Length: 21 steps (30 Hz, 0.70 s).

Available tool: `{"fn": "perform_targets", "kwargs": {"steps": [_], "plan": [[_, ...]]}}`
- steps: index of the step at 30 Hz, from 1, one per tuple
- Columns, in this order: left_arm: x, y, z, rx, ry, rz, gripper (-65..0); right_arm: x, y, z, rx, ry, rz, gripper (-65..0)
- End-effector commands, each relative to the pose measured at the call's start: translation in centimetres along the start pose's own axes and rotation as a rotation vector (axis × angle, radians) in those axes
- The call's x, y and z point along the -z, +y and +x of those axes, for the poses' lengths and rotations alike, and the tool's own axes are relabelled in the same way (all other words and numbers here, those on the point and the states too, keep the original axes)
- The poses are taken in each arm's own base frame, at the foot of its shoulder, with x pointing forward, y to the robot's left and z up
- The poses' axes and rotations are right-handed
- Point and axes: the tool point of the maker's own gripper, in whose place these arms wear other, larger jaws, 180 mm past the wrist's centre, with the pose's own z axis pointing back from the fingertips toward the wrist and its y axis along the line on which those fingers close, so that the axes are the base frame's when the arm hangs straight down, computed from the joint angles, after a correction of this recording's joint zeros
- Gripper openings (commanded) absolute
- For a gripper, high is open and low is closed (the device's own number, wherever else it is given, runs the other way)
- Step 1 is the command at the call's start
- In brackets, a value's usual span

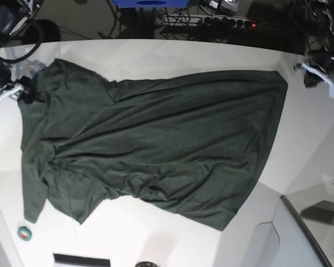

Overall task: Layout the t-shirt on the table in an organized manner, then fold the t-shirt properly
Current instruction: 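Pull the shirt corners apart with both grippers to smooth it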

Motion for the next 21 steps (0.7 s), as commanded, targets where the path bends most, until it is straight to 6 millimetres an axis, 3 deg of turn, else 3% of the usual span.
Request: {"fn": "perform_targets", "kwargs": {"steps": [1, 6, 8, 9, 10, 11, 14, 21], "plan": [[-0.5, 0.4, 0.4, 0.010, -0.019, 0.000, -65.0, 0.2, -0.3, -1.4, -0.007, 0.063, -0.013, -32.4], [-0.3, -1.3, -2.1, -0.044, 0.006, -0.020, -64.0, 0.3, 0.0, -1.5, -0.012, 0.068, -0.007, -44.9], [-0.2, -1.9, -2.6, -0.062, 0.010, -0.029, -47.2, 0.3, 0.0, -1.5, -0.014, 0.071, -0.008, -50.7], [-0.1, -2.2, -3.1, -0.072, 0.016, -0.034, -39.7, 0.3, 0.0, -1.5, -0.014, 0.071, -0.008, -56.9], [-0.1, -2.5, -3.3, -0.079, 0.018, -0.038, -34.1, 0.3, 0.0, -1.5, -0.014, 0.071, -0.008, -63.2], [0.0, -2.9, -3.6, -0.097, 0.015, -0.047, -29.5, 0.3, 0.0, -1.5, -0.014, 0.071, -0.008, -65.0], [0.3, -3.8, -3.5, -0.202, -0.034, -0.095, -24.2, 0.3, 0.0, -1.6, -0.013, 0.072, -0.009, -64.4], [1.6, -4.6, -4.6, -0.358, -0.046, -0.147, -24.0, 0.2, -0.1, -1.6, -0.014, 0.073, -0.010, -64.8]]}}
